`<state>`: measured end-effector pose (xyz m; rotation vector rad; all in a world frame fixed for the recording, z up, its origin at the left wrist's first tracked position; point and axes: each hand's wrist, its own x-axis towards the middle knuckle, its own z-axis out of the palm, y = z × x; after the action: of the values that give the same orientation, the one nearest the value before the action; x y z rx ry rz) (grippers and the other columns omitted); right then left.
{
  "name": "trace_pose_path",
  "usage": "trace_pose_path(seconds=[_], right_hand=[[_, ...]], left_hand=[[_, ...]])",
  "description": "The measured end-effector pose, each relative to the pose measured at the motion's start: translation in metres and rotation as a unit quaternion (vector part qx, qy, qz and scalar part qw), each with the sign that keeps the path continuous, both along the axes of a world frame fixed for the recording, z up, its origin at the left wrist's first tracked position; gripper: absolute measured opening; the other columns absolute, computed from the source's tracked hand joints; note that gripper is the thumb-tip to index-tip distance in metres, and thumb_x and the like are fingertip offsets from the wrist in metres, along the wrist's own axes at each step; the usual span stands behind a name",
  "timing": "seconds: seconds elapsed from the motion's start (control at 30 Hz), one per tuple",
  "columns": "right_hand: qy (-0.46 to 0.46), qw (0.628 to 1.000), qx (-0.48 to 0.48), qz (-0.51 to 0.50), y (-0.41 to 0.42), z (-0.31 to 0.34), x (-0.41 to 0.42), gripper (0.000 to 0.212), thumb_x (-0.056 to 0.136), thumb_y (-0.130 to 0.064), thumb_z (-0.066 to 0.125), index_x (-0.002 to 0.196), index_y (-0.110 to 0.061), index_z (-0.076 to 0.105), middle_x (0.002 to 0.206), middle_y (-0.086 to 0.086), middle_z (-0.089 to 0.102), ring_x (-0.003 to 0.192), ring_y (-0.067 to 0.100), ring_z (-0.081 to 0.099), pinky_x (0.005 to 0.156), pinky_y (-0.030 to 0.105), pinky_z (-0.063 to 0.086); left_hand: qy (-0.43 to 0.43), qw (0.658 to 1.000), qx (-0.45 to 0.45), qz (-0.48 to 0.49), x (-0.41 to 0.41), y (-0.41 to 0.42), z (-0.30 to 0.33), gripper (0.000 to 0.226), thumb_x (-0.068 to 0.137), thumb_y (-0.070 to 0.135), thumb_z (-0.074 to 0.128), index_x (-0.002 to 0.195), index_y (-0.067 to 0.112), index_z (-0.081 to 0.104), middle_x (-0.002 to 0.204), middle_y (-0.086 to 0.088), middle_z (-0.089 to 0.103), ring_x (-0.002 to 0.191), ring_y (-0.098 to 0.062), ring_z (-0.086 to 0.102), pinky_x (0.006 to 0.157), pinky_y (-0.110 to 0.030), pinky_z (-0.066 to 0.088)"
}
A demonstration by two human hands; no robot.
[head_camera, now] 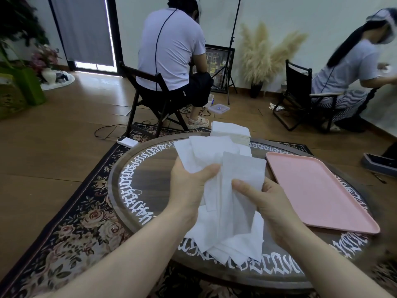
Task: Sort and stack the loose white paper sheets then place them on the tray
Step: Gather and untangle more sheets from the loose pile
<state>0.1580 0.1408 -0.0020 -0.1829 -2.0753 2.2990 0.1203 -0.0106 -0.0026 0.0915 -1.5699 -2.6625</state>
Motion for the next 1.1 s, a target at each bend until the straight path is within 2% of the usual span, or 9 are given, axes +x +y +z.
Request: trace_pose_path(seconds=[0.13, 0.2, 0.37, 0.5, 0.57, 0.67, 0.83, 0.97, 1.1], right_hand=[[-0.028, 1.000, 0.004, 0.004, 0.001, 0.000, -0.003, 0.068, 0.059, -0.038, 0.081, 0.120, -0.018, 0.060, 0.110, -0.005, 0.074, 0.099, 0.010, 0.071, 0.081, 0.031, 0.051], [-0.055, 0.998, 0.001, 0.037, 0.002, 0.001, -0.004, 0.069, 0.059, -0.041, 0.079, 0.122, -0.019, 0.061, 0.109, -0.004, 0.075, 0.097, 0.011, 0.071, 0.082, 0.032, 0.049], [-0.059, 0.996, -0.039, 0.055, 0.004, 0.003, -0.002, 0.049, 0.066, -0.029, 0.077, 0.112, -0.012, 0.071, 0.106, 0.006, 0.076, 0.089, 0.017, 0.074, 0.069, 0.025, 0.056], [-0.018, 1.000, -0.024, 0.010, 0.007, 0.003, 0.001, 0.037, 0.066, -0.025, 0.078, 0.099, -0.011, 0.074, 0.097, 0.008, 0.077, 0.078, 0.018, 0.075, 0.059, 0.022, 0.056], [0.002, 1.000, -0.011, 0.001, 0.010, 0.002, 0.002, 0.033, 0.068, -0.026, 0.076, 0.098, -0.011, 0.075, 0.096, 0.009, 0.077, 0.079, 0.020, 0.075, 0.059, 0.023, 0.057], [0.021, 1.000, -0.014, -0.008, 0.014, 0.003, 0.002, 0.027, 0.073, -0.023, 0.073, 0.097, -0.010, 0.076, 0.096, 0.012, 0.077, 0.082, 0.025, 0.075, 0.062, 0.027, 0.059], [0.038, 0.999, 0.021, -0.014, 0.018, 0.003, 0.003, 0.016, 0.079, -0.029, 0.068, 0.084, -0.018, 0.080, 0.090, 0.009, 0.077, 0.075, 0.020, 0.074, 0.064, 0.028, 0.060], [0.108, 0.982, 0.085, -0.130, 0.022, 0.007, 0.001, 0.023, 0.093, -0.027, 0.062, 0.076, -0.016, 0.075, 0.074, -0.005, 0.075, 0.063, 0.007, 0.066, 0.055, 0.023, 0.053], [0.136, 0.974, 0.072, -0.168, 0.033, 0.016, -0.001, 0.022, 0.094, -0.030, 0.060, 0.083, -0.015, 0.070, 0.081, -0.003, 0.074, 0.075, 0.017, 0.064, 0.070, 0.040, 0.052]], left_hand=[[-0.008, 1.000, 0.016, -0.013, 0.000, -0.001, 0.002, 0.044, 0.076, -0.010, 0.073, 0.114, 0.009, 0.063, 0.106, -0.012, 0.074, 0.101, -0.035, 0.070, 0.092, -0.061, 0.052], [-0.007, 1.000, 0.020, -0.020, 0.001, -0.002, 0.002, 0.044, 0.075, -0.010, 0.073, 0.114, 0.009, 0.063, 0.107, -0.013, 0.074, 0.102, -0.036, 0.069, 0.092, -0.062, 0.051], [0.010, 1.000, 0.011, -0.007, 0.002, -0.003, 0.003, 0.038, 0.080, -0.002, 0.073, 0.113, 0.013, 0.064, 0.108, -0.010, 0.074, 0.103, -0.032, 0.070, 0.094, -0.059, 0.052], [0.020, 0.998, -0.042, 0.033, 0.003, -0.006, 0.006, 0.011, 0.093, 0.018, 0.066, 0.088, 0.026, 0.072, 0.094, 0.003, 0.077, 0.092, -0.019, 0.072, 0.091, -0.052, 0.055], [0.026, 0.996, -0.068, 0.050, 0.002, -0.009, 0.008, 0.022, 0.095, 0.021, 0.063, 0.076, 0.026, 0.073, 0.091, -0.003, 0.076, 0.088, -0.022, 0.070, 0.091, -0.055, 0.054], [0.043, 0.995, -0.076, 0.048, 0.000, -0.014, 0.011, 0.015, 0.092, 0.015, 0.067, 0.079, 0.019, 0.073, 0.095, -0.012, 0.075, 0.095, -0.034, 0.070, 0.090, -0.058, 0.053], [0.064, 0.994, -0.089, 0.031, 0.000, -0.019, 0.011, 0.013, 0.086, 0.005, 0.071, 0.088, 0.018, 0.071, 0.091, -0.003, 0.077, 0.088, -0.024, 0.073, 0.081, -0.042, 0.060], [0.064, 0.990, -0.104, 0.066, -0.004, -0.022, 0.008, 0.016, 0.089, 0.003, 0.067, 0.088, 0.019, 0.069, 0.082, 0.006, 0.076, 0.076, -0.012, 0.072, 0.071, -0.031, 0.060], [0.060, 0.986, -0.145, 0.052, -0.006, -0.022, 0.004, 0.019, 0.090, 0.004, 0.065, 0.088, 0.023, 0.068, 0.085, 0.010, 0.076, 0.080, -0.010, 0.072, 0.074, -0.029, 0.058]])
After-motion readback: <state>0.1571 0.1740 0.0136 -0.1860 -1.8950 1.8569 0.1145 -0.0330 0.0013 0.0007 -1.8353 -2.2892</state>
